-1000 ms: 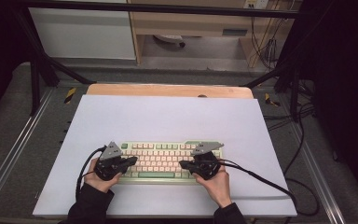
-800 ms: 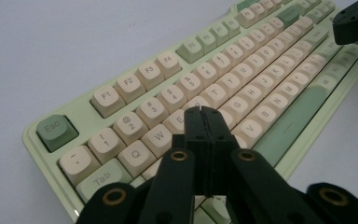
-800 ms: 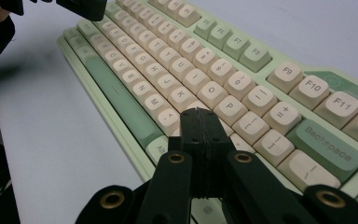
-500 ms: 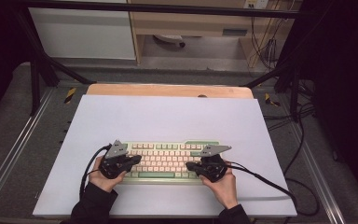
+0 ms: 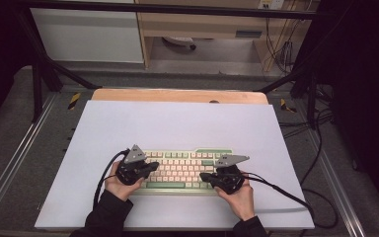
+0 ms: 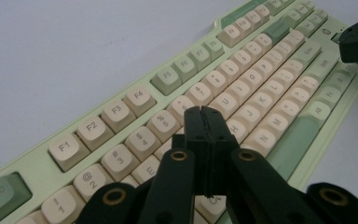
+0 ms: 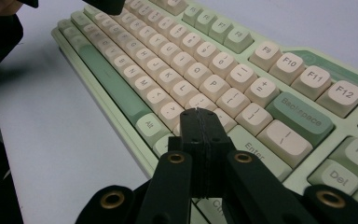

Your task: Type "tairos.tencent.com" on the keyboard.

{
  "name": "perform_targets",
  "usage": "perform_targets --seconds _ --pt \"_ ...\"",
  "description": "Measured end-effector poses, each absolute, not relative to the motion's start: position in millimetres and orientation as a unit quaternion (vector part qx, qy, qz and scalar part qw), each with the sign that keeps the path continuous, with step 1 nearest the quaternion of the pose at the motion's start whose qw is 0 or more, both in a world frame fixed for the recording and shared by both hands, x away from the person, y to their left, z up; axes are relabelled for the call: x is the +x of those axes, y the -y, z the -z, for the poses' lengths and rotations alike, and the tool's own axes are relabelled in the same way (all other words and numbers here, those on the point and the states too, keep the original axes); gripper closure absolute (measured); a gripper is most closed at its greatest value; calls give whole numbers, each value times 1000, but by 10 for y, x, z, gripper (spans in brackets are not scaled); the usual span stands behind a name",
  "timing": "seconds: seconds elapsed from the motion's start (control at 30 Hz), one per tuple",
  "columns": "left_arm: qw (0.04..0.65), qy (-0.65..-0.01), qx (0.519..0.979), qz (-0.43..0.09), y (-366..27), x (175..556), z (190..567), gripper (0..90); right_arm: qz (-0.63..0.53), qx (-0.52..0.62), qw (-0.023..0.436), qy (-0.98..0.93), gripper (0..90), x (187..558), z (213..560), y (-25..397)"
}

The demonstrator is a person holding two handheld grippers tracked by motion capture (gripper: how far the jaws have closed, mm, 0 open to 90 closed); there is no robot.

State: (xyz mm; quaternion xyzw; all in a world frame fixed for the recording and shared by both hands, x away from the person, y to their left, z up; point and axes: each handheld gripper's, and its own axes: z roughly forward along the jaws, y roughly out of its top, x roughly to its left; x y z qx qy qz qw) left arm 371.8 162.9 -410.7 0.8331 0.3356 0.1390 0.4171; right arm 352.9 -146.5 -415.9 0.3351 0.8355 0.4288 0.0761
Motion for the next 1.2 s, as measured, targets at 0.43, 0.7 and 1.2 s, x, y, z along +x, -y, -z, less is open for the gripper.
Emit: perform_targets --seconds 0.43,0.7,1.2 --pt "405 -340 837 -138 -1509 3809 4207 896 -427 336 75 -836 900 3528 4170 1465" --pt "398 -339 841 -140 -1480 3828 4254 896 -429 335 75 -836 900 3527 4167 1469" --pt "394 -337 843 -141 -1469 3835 4300 897 -428 337 75 -835 900 3525 4173 1468"
